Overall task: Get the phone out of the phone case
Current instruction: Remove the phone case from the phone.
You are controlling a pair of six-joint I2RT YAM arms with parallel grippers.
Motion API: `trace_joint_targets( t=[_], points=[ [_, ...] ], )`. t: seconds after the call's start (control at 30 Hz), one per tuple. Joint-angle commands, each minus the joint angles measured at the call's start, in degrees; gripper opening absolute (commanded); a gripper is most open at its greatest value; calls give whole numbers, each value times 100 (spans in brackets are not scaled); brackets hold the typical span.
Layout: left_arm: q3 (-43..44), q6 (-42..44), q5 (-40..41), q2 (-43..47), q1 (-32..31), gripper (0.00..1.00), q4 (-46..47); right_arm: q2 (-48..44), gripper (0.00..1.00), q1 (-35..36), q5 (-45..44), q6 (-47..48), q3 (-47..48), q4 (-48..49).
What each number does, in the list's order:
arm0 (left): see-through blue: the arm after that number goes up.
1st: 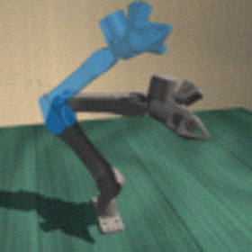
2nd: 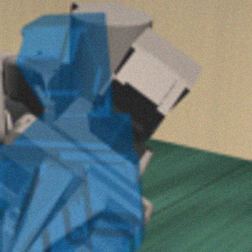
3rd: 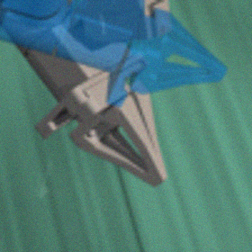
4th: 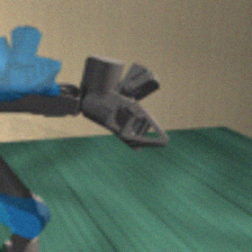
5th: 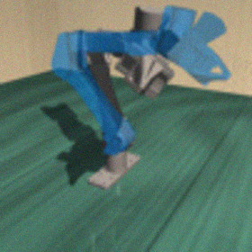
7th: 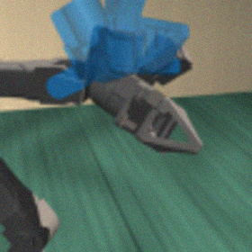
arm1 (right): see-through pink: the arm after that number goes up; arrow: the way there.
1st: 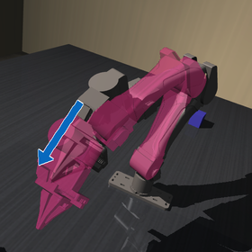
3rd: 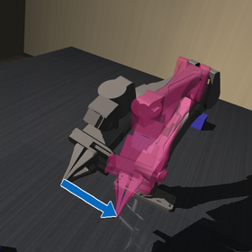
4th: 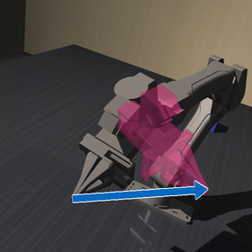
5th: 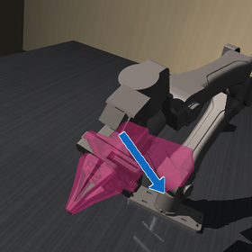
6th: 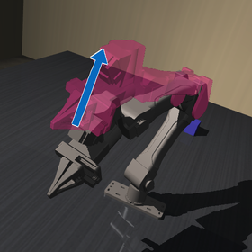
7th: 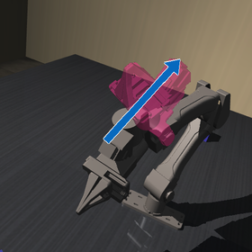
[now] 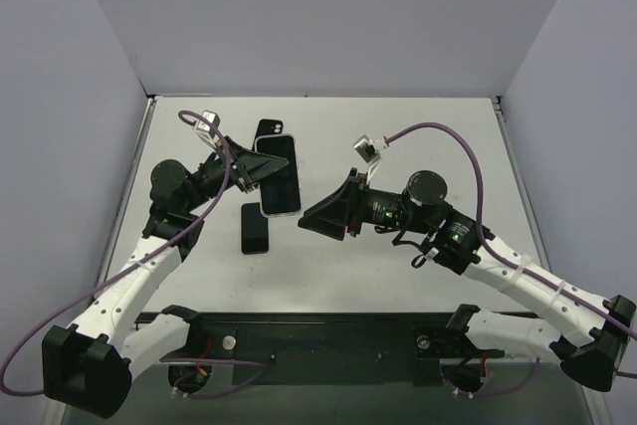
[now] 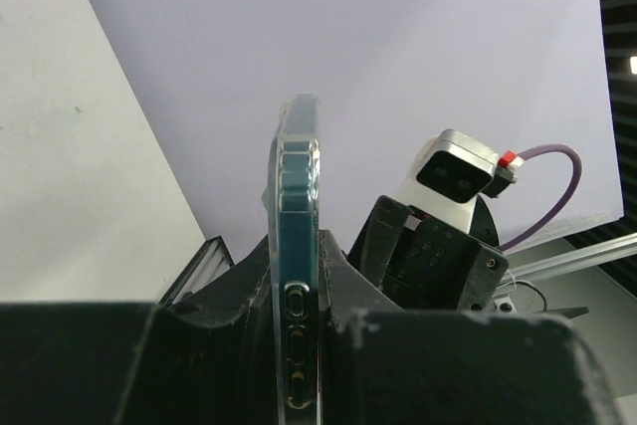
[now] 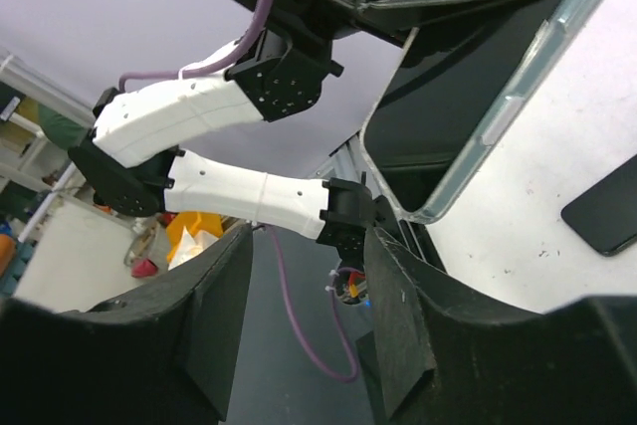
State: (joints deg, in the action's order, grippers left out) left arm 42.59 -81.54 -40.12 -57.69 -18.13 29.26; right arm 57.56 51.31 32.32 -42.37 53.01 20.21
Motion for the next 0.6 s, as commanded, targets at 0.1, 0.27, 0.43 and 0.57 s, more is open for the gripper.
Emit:
trace_joint_targets(
  t=[0.1, 0.27, 0.43, 0.57],
  points=[
    [293, 111, 399, 521, 2, 0, 266, 185, 48, -147, 21, -342, 227, 274],
    [575, 367, 461, 619, -6, 0, -219, 501, 44, -191, 186, -482, 358, 526],
    [654, 77, 365, 514, -6, 0, -26, 941, 21, -200, 705, -834, 552, 1415],
    [821, -64, 198, 408, -6, 0, -139, 1108, 11, -253, 1048, -966, 561, 1889]
  ],
)
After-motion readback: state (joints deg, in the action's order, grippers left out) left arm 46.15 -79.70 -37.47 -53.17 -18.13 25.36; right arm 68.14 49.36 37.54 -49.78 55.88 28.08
